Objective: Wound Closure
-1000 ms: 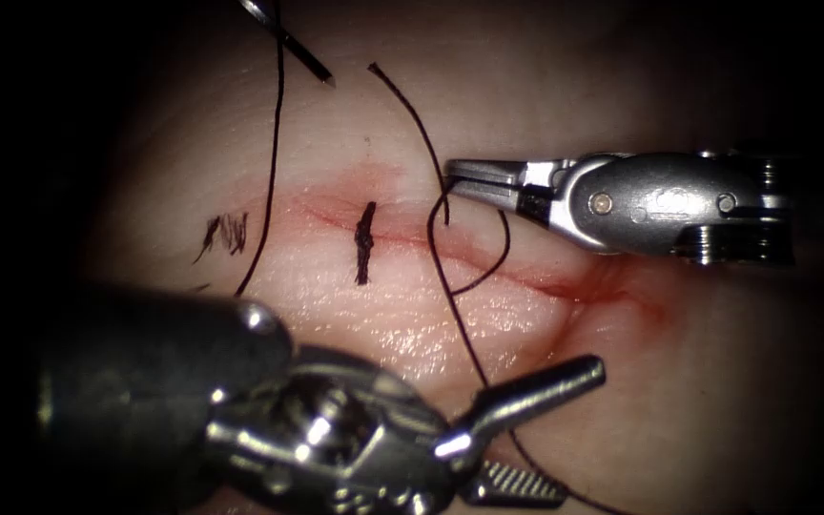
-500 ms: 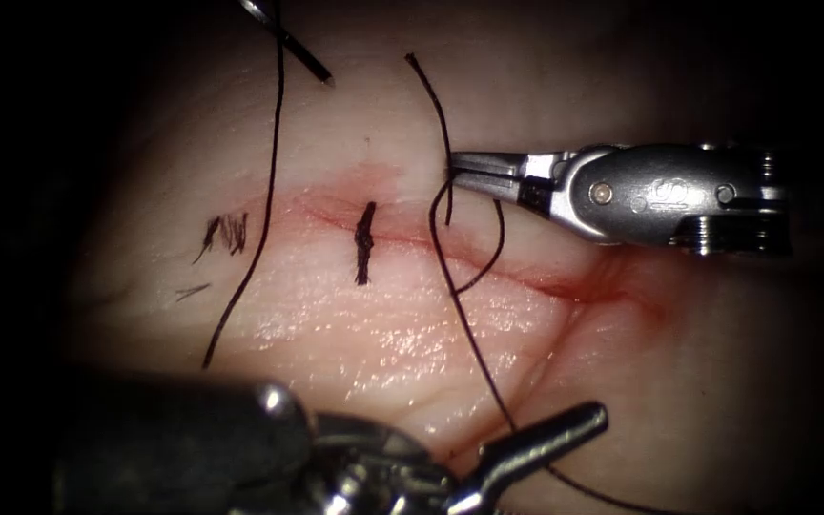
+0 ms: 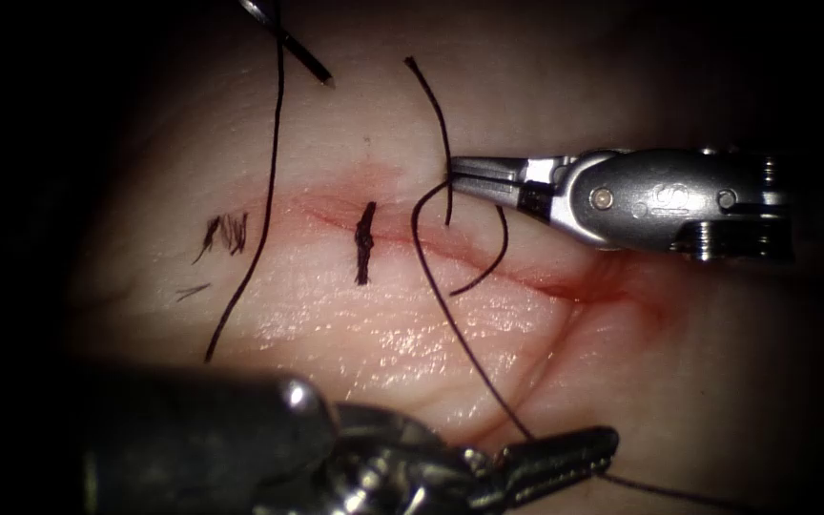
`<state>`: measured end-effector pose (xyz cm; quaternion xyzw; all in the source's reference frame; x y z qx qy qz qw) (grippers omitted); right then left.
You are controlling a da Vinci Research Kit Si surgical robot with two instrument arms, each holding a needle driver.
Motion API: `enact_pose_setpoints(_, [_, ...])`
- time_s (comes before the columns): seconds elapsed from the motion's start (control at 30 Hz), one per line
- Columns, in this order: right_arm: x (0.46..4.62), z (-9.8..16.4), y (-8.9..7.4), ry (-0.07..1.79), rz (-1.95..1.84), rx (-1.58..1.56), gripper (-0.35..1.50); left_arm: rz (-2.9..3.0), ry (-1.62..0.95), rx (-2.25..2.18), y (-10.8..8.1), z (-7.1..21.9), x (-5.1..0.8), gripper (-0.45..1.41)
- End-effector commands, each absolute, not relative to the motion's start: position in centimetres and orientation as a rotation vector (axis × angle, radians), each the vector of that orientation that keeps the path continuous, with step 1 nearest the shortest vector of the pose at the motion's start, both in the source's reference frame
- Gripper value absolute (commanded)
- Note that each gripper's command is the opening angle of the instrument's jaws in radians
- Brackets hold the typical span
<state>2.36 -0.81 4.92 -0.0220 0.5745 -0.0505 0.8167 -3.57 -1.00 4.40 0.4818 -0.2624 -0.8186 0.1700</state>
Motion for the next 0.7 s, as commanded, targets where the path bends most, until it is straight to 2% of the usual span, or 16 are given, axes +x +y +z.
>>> enact_pose_setpoints(0.03, [2.42,5.0,-0.8,1.227,-0.109,-0.048,-0.35,-2.326,-0.745,1.373,-1.0,4.4,-3.57,-0.45])
enact_pose_setpoints(0.43, [2.03,4.5,-1.2,1.282,-0.066,-0.02,-0.35,-2.358,-0.722,1.29,-1.2,4.1,-2.49,-0.45])
enact_pose_setpoints(0.67, [2.11,4.2,-1.4,1.311,-0.079,-0.01,-0.35,-2.387,-0.737,1.222,-1.1,4.1,-2.17,-0.45])
enact_pose_setpoints(0.7, [2.12,4.1,-1.4,1.313,-0.068,0.001,0.1,-2.387,-0.738,1.209,-1.1,4.0,-2.11,-0.45])
